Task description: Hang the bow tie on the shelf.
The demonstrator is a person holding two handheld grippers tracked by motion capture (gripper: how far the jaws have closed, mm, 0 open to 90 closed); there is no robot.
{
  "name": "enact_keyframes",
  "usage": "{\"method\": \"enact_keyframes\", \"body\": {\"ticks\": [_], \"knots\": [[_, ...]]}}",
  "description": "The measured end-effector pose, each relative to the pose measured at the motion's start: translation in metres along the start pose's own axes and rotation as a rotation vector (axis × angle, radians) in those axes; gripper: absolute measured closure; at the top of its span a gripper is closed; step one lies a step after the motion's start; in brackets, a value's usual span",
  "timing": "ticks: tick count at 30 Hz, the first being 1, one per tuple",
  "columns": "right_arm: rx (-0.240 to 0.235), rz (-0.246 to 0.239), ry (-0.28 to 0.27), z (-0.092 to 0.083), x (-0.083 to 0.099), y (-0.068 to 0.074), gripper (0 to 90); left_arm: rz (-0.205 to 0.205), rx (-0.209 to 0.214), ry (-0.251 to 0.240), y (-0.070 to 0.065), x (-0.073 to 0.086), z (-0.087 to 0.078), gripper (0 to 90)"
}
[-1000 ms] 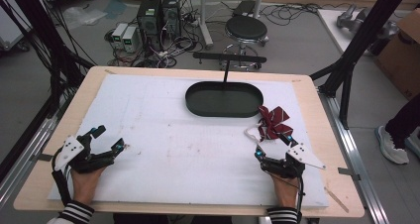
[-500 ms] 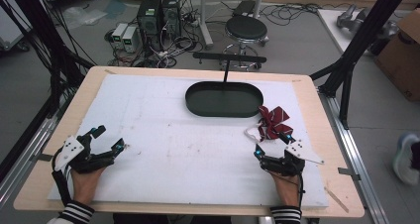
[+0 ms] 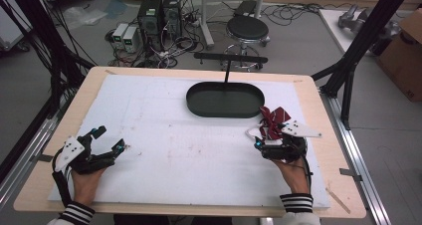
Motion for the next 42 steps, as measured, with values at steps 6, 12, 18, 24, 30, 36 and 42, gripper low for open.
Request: {"method": "enact_keyframes", "body": {"ticks": [6, 12, 18, 24, 30, 36, 42], "knots": [[-0.033, -0.052, 0.100, 0.008, -0.013, -0.002, 5.6, 0.000, 0.000, 0.000, 0.000, 0.000, 0.000, 15.1], [-0.060, -0.105, 0.233, 0.018, -0.020, -0.003, 15.3, -0.002, -0.001, -0.001, 0.000, 0.000, 0.000, 15.1], [-0.075, -0.110, 0.314, 0.032, -0.023, -0.005, 16.9, -0.001, -0.001, -0.001, 0.000, 0.000, 0.000, 15.1], [-0.068, -0.107, 0.379, 0.040, -0.017, -0.007, 21.4, -0.003, 0.000, 0.000, 0.000, 0.000, 0.000, 15.2], [-0.066, -0.102, 0.450, 0.047, -0.012, -0.009, 29.1, -0.004, 0.000, 0.001, 0.000, 0.000, 0.000, 15.2], [-0.057, -0.126, 0.516, 0.055, -0.013, -0.007, 35.5, -0.005, 0.000, 0.001, 0.001, 0.000, 0.000, 15.2], [-0.047, -0.151, 0.570, 0.062, -0.012, -0.005, 45.4, -0.006, 0.000, 0.001, 0.001, 0.000, 0.000, 15.2]]}}
Point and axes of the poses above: each handheld gripper's, and its own axes: z roughly forward along the jaws, x roughly out of its underside, y roughly to its left, the point moved 4 cm from there along z, roughly forward along the jaws, and after that the axes turned 9 degrees about z, right-handed, at the moved point
